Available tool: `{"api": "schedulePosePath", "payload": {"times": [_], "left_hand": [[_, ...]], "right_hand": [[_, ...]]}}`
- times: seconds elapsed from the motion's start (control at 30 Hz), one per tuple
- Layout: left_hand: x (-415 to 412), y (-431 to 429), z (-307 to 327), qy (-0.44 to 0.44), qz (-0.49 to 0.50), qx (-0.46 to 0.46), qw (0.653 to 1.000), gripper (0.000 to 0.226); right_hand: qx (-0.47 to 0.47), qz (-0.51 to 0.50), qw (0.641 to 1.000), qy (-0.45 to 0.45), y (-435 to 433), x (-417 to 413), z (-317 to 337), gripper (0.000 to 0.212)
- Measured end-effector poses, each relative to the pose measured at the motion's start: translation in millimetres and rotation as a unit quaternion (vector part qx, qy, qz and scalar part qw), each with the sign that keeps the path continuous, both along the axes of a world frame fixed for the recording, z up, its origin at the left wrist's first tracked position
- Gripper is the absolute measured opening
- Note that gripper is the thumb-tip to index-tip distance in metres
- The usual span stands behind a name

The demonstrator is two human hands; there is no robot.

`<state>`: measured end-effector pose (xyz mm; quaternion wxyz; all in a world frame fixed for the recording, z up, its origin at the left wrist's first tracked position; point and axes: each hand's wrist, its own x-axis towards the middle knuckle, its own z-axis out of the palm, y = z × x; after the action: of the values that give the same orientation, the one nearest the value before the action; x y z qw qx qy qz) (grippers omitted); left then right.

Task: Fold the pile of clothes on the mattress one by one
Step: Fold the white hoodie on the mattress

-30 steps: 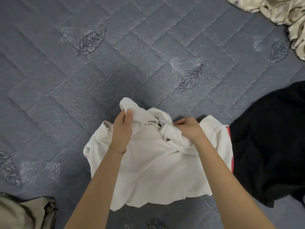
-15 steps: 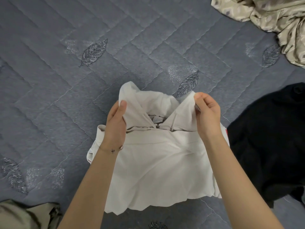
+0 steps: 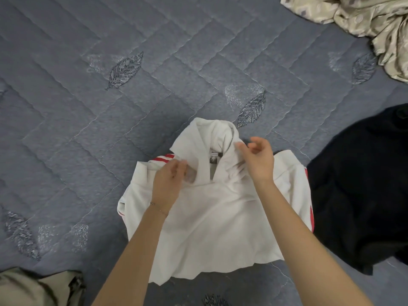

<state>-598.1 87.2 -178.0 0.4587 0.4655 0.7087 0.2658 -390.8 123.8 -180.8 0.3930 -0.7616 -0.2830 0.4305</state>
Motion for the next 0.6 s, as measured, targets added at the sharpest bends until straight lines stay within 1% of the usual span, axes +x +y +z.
{"api": "schedulePosePath", "payload": {"times": [0.03, 0.07, 0.1, 0.17, 0.23, 0.27, 0.33, 0.43, 0.53, 0.6], "left_hand": [[1.3, 5.5, 0.2, 0.01, 0.037, 0.021, 0.999, 0.021], [2.7, 12.2, -2.4, 0.017, 0.052, 0.032, 0.998, 0.019], [5.1, 18.4, -5.8, 0.02, 0.049, 0.032, 0.998, 0.028], [12.3, 29.6, -12.4, 0.021, 0.048, 0.01, 0.999, 0.052], [21.6, 38.9, -17.4, 0.047, 0.077, -0.02, 0.996, 0.067], [25.8, 41.8, -20.5, 0.066, 0.094, -0.038, 0.993, 0.068], [31.8, 45.1, -25.6, 0.089, 0.097, -0.079, 0.988, 0.069], [33.0, 45.6, -39.4, 0.122, 0.086, -0.109, 0.983, 0.071], [27.6, 48.7, -47.3, 0.123, 0.111, -0.092, 0.982, 0.06], [26.8, 51.1, -45.3, 0.105, 0.115, -0.064, 0.986, 0.041]], "right_hand": [[-0.01, 0.0, 1.0, -0.012, 3.7, 1.0, -3.1, 0.043], [-0.025, 0.013, 0.999, -0.018, 7.5, 2.4, -8.6, 0.055], [-0.043, 0.027, 0.999, -0.015, 11.3, 3.5, -14.1, 0.062], [-0.091, 0.036, 0.995, 0.008, 15.0, 4.8, -24.4, 0.068], [-0.122, 0.037, 0.992, 0.014, 14.7, 5.4, -31.4, 0.066], [-0.131, 0.044, 0.99, 0.003, 13.8, 6.3, -35.8, 0.062], [-0.146, 0.056, 0.988, -0.007, 11.1, 8.1, -41.3, 0.048], [-0.144, 0.053, 0.987, 0.035, 5.9, 7.2, -37.6, 0.024], [-0.075, 0.028, 0.995, 0.061, 4.7, 5.8, -29.0, 0.035], [-0.046, 0.032, 0.996, 0.076, 6.2, 7.1, -20.7, 0.04]]}}
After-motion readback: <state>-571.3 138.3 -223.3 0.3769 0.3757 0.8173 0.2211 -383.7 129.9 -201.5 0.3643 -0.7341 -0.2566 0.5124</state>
